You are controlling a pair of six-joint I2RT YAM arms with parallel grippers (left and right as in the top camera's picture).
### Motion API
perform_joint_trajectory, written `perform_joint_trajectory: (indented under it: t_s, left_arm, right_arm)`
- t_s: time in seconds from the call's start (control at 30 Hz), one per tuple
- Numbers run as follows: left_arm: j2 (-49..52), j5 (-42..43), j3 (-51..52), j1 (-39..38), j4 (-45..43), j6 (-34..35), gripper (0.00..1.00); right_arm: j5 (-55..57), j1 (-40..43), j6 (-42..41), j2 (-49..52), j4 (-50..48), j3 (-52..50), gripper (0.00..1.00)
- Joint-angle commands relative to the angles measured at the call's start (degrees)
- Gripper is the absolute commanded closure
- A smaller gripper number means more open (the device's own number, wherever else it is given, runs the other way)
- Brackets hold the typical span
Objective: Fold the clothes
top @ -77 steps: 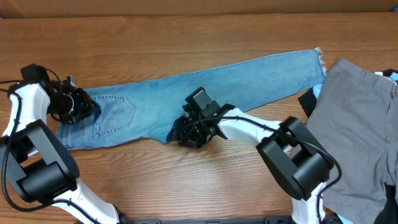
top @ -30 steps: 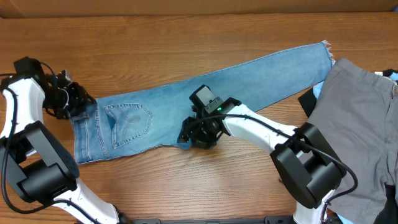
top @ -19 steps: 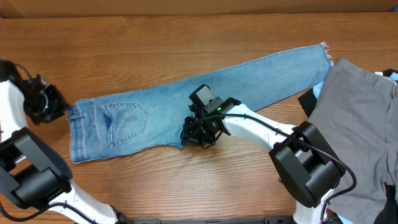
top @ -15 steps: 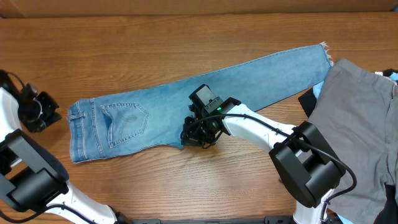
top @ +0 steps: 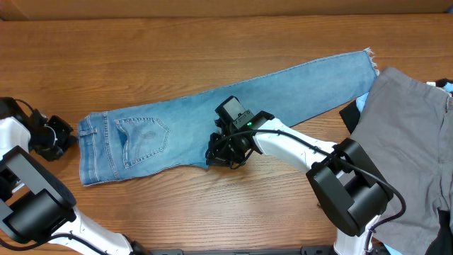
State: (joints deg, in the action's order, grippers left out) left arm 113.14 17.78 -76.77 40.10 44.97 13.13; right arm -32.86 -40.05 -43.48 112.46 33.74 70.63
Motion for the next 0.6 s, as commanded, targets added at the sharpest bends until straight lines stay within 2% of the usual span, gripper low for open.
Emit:
perform_joint_trajectory:
  t_s: [0.0, 0.3, 0.57]
  left_arm:
    - [-0.3, 1.7, 3.4, -0.4, -3.0, -1.4, 0.96]
    - [-0.3, -3.1, 6.0, -0.4, -7.5, -2.0, 0.96]
    - [-0.3, -4.7, 6.3, -0.4, -8.5, -1.9, 0.96]
  right_arm:
    - [-1.6, 0.0, 0.4, 0.5, 0.0, 0.5, 0.96]
    - [-1.9, 0.1, 0.0, 0.5, 3.5, 0.5, 0.96]
    - [-1.8, 2.3, -0.1, -0.2, 10.8, 0.7, 0.95]
